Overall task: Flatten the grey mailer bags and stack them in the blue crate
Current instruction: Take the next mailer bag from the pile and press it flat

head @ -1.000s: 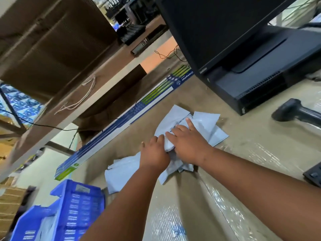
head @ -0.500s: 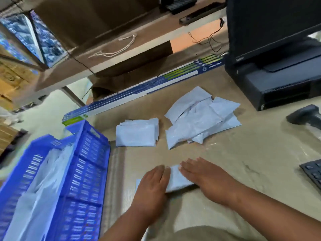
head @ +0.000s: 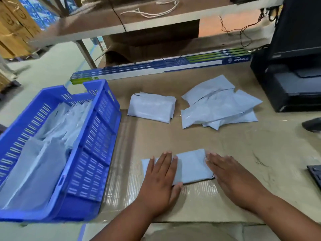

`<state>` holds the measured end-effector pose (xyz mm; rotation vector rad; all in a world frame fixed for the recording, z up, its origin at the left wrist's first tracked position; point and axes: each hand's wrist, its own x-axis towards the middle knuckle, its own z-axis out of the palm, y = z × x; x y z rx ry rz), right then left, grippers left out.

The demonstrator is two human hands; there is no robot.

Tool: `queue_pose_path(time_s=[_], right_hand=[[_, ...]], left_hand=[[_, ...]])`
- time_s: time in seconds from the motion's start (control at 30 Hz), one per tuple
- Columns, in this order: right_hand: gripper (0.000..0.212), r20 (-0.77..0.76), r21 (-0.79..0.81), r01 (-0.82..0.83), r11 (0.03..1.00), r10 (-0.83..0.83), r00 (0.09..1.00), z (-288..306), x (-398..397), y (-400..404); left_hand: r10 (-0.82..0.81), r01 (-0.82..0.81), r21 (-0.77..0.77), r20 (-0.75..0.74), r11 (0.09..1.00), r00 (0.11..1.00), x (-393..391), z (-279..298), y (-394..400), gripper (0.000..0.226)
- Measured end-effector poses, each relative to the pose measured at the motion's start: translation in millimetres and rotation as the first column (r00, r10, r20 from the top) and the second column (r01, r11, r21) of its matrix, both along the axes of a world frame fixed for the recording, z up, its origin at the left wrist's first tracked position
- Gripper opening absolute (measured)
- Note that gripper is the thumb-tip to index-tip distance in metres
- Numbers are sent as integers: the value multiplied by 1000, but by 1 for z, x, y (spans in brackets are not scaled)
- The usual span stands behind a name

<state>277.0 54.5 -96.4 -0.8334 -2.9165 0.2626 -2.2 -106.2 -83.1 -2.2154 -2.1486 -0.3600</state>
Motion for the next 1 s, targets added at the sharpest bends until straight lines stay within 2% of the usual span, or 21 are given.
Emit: queue_pose_path(time_s=[0.07,0.2,0.3,0.4,0.53,0.63,1.0], right_hand=[[61,7,-11,90,996,-90,996,18,-10,-7],[59,-66,43,141,989,-138,988,60,-67,-19],[63,-95,57,49,997,-44,995,82,-131,-37],[64,-35,60,-71,996,73,997,78,-178,-57],[67,123,81,-52,995,42,992,44,-187,-50],[65,194,73,-18,997,4,981,27,-179,-45],[62,186,92,-21,996,3,983,20,-184,-43]], left_hand=[[59,-61,54,38,997,998,-12,7,0,71],[259,-259,-3,68,966,964,-38,11,7,66],[251,-246,-56,132,968,959,-41,5,10,69],[271,-244,-141,228,960,935,-38,1,10,74],[327,-307,-181,92,934,941,-37,-12,4,71],[333,-320,-176,48,931,942,-38,-18,5,68],[334,-323,-203,21,925,943,-38,-19,11,71]])
